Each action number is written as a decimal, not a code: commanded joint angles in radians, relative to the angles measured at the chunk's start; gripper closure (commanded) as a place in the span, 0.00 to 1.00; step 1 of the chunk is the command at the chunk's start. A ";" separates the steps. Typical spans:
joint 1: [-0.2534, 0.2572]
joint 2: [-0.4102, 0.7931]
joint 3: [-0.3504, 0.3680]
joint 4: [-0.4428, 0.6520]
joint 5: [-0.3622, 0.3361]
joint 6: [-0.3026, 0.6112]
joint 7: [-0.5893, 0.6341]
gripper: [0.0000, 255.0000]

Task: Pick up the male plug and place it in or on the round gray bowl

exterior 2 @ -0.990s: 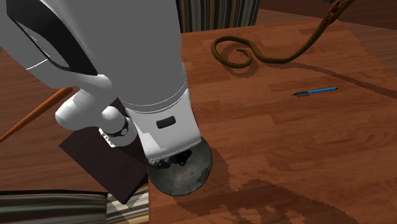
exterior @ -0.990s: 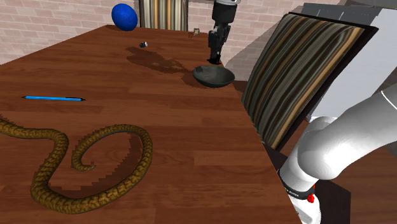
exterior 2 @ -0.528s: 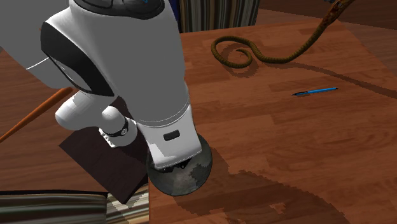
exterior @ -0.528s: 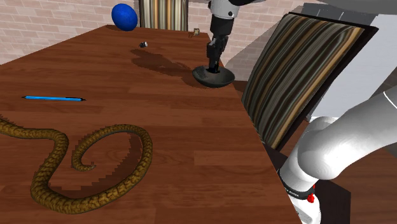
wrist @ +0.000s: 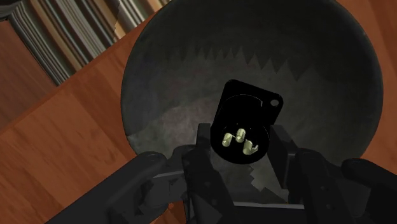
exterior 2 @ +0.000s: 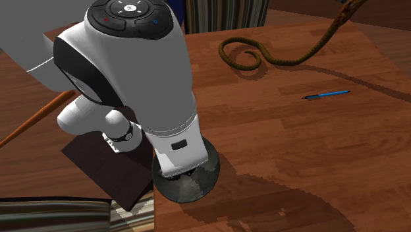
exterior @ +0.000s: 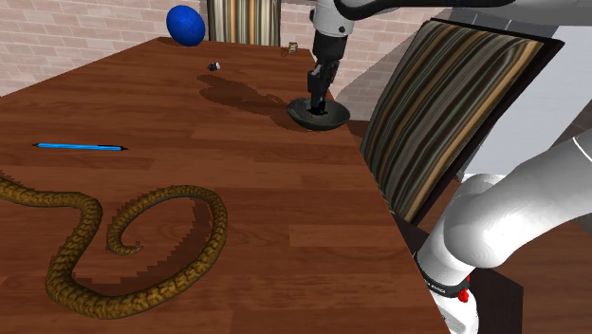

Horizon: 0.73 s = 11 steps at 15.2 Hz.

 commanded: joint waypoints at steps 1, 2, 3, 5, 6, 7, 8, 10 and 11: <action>0.000 0.000 0.000 0.000 0.000 0.000 0.000 1.00; 0.000 0.000 0.000 0.000 0.000 0.000 0.000 1.00; 0.000 0.000 0.000 0.000 0.000 0.000 0.000 0.00; 0.000 0.000 0.000 0.000 0.000 0.000 0.000 0.00; 0.000 0.000 0.000 0.000 0.000 0.000 0.000 0.00; 0.000 0.000 0.000 0.000 0.000 0.000 0.000 0.00; 0.000 0.000 0.000 0.000 0.000 0.000 0.000 0.00; 0.001 0.005 0.003 0.072 0.001 -0.067 -0.001 0.00; 0.001 0.009 0.004 0.110 0.002 -0.100 -0.001 0.00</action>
